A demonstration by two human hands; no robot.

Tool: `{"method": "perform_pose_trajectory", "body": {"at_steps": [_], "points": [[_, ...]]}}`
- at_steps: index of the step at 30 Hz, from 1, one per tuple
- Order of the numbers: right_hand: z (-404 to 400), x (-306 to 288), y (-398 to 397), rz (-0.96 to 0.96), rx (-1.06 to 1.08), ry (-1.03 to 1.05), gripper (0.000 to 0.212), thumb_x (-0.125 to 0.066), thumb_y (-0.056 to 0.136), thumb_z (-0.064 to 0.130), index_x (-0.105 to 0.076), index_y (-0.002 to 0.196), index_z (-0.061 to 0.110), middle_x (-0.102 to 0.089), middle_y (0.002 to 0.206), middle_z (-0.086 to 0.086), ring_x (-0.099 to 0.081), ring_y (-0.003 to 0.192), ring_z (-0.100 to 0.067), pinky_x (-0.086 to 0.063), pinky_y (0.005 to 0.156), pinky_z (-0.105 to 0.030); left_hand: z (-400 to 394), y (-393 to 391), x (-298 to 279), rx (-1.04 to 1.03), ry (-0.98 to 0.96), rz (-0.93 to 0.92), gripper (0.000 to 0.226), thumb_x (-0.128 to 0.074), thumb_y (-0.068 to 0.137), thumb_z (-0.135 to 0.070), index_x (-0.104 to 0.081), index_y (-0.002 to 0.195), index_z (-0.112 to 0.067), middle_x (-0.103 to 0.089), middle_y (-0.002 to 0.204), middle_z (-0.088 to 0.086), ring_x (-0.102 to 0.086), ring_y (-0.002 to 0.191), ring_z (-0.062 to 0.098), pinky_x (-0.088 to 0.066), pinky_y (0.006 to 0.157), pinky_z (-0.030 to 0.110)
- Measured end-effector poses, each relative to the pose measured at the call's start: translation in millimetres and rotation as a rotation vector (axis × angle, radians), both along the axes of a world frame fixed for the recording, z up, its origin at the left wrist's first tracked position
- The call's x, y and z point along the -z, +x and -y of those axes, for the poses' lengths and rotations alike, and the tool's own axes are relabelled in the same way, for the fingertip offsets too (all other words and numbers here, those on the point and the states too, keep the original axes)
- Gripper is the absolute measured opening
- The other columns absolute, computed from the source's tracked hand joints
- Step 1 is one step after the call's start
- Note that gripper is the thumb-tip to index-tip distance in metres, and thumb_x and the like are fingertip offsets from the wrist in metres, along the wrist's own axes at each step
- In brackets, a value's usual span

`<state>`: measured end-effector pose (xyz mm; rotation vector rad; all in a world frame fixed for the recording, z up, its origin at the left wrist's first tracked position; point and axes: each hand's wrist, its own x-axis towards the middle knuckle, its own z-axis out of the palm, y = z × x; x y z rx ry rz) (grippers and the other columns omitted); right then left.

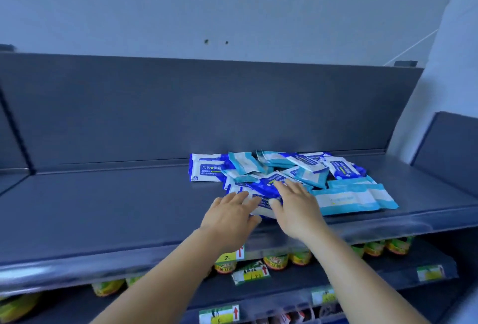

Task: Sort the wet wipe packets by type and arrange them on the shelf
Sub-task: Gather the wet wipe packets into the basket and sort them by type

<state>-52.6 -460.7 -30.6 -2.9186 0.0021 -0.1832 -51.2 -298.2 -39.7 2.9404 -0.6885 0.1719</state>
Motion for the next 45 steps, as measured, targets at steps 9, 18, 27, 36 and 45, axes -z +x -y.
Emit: {"method": "perform_pose_trajectory", "body": {"at_steps": [9,18,27,36,45], "points": [[-14.3,7.2,43.7,-0.220,-0.166,0.064,0.048,-0.017,0.101,0.043,-0.032,0.146,0.035,-0.020,0.157,0.007,-0.023,0.142,-0.018,-0.024,0.114,-0.038,-30.6,23.1,10.7,-0.107,-0.287,-0.151,0.033,-0.040,0.096,-0.050,-0.047,0.123,-0.031,-0.046,0.131,-0.010,-0.049,0.112,0.016,-0.043,0.092,0.032],[-50.6,-2.4,47.6,-0.195,-0.352,0.130,0.037,-0.031,0.100,0.029,-0.050,0.132,0.033,-0.045,0.143,0.007,-0.041,0.128,-0.018,-0.035,0.106,-0.032,-101.8,45.4,3.3,-0.343,-0.309,-0.216,0.054,-0.060,0.086,-0.047,-0.039,0.131,-0.026,-0.047,0.131,0.002,-0.056,0.102,0.020,-0.045,0.094,0.034],[-54.5,-6.2,83.7,-0.244,-0.237,0.064,0.058,-0.044,0.096,0.019,-0.026,0.148,0.037,-0.019,0.157,0.010,-0.025,0.141,-0.019,-0.029,0.111,-0.031,-100.9,54.1,11.3,-0.449,-0.387,-0.254,0.085,-0.057,0.079,-0.061,-0.017,0.145,-0.025,-0.053,0.131,-0.010,-0.048,0.123,0.016,-0.031,0.105,0.042],[-57.5,-10.1,87.2,-0.302,-0.144,0.121,0.055,-0.042,0.090,0.057,-0.042,0.138,0.031,-0.039,0.142,0.000,-0.042,0.123,-0.018,-0.040,0.099,-0.034,-92.5,53.8,-2.1,-0.417,-1.051,-0.387,0.085,-0.067,0.074,0.003,-0.023,0.139,-0.030,-0.063,0.088,-0.008,-0.064,0.085,0.017,-0.055,0.077,0.033],[-48.5,-18.8,69.9,-0.306,-0.034,0.101,0.055,-0.067,0.069,0.060,-0.055,0.116,0.033,-0.051,0.118,0.004,-0.045,0.118,-0.019,-0.043,0.096,-0.036,-90.5,62.5,-6.4,-0.595,-1.212,-0.480,0.036,-0.065,0.075,0.005,-0.045,0.087,-0.022,-0.066,0.101,0.012,-0.065,0.087,0.025,-0.055,0.073,0.036]]}}
